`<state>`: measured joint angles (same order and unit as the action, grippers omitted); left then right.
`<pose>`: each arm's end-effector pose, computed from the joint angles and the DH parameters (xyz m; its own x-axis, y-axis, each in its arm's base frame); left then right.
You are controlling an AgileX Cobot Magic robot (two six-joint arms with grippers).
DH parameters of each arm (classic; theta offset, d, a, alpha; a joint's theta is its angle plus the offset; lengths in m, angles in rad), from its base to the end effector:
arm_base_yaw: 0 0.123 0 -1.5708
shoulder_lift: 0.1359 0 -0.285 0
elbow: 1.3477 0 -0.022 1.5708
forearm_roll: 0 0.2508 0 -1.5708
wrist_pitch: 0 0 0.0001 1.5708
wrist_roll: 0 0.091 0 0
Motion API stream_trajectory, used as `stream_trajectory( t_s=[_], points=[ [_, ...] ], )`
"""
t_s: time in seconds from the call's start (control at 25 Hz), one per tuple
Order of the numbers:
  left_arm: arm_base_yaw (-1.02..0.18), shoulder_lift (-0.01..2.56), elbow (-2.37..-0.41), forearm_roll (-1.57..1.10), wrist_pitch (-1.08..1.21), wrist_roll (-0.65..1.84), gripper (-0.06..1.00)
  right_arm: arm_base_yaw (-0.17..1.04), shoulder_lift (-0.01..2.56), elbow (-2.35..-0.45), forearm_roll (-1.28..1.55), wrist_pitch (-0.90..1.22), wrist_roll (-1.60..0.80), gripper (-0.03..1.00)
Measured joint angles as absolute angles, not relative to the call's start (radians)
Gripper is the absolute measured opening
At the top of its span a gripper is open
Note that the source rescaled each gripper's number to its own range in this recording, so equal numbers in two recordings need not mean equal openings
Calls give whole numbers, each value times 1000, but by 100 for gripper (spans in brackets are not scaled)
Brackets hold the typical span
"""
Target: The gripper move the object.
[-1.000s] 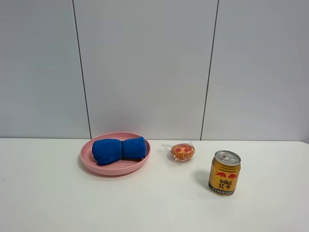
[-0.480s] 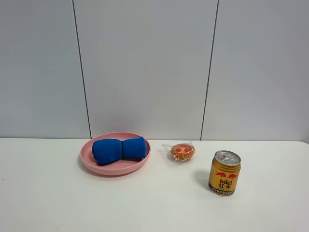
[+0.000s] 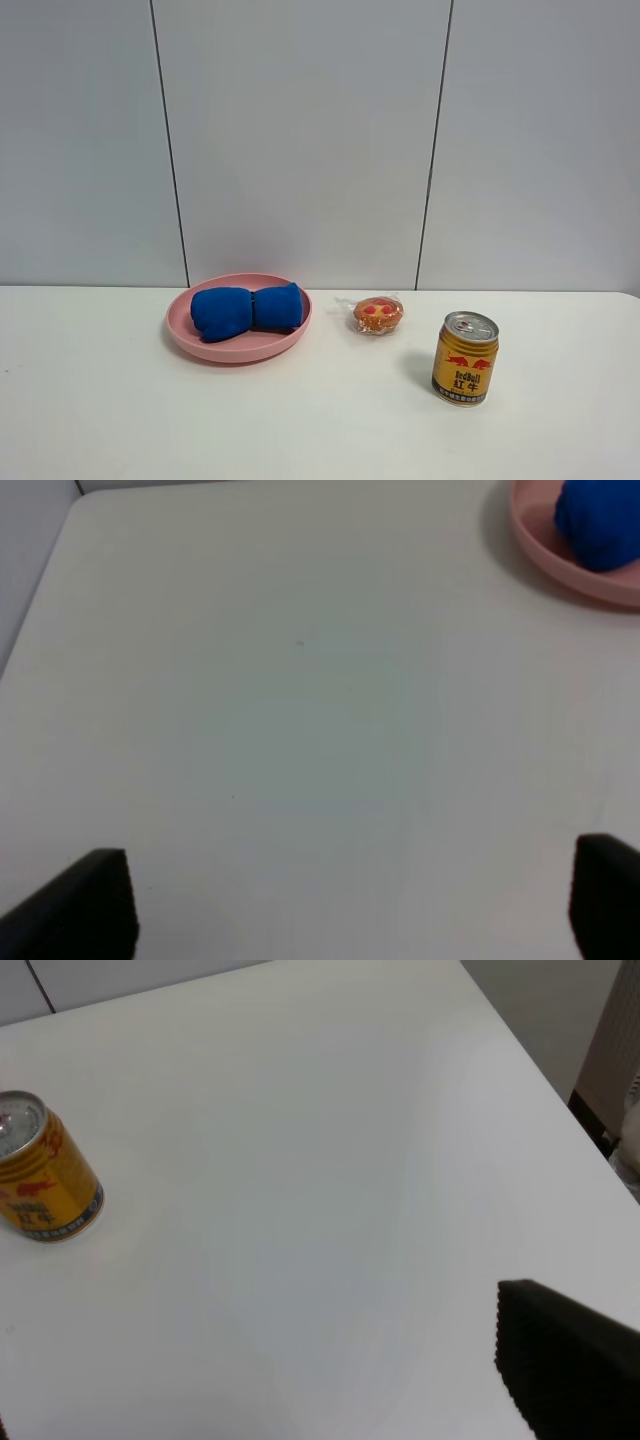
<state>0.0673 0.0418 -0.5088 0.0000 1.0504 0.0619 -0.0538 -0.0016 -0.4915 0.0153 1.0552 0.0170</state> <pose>0.0011 0.0001 0.2807 -0.4783 0.0298 -0.8777 -0.0377 0.9978 0.0544 -0.0038 0.0014 0.2754 -0.4554 0.0491 -0.8889 0.0531 0.9982 0.0279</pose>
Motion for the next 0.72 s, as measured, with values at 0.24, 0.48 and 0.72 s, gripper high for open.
stream_trajectory(
  t_s=[0.24,0.48,0.72],
  points=[
    [67,42,-509,0,1050,62,97,-54,-2,-492,15,1055,17,100],
    [67,42,-509,0,1050,61,97,-54,-2,-492,15,1055,17,100],
    [67,42,-509,0,1050,61,97,-54,-2,-492,15,1055,17,100]
  ],
)
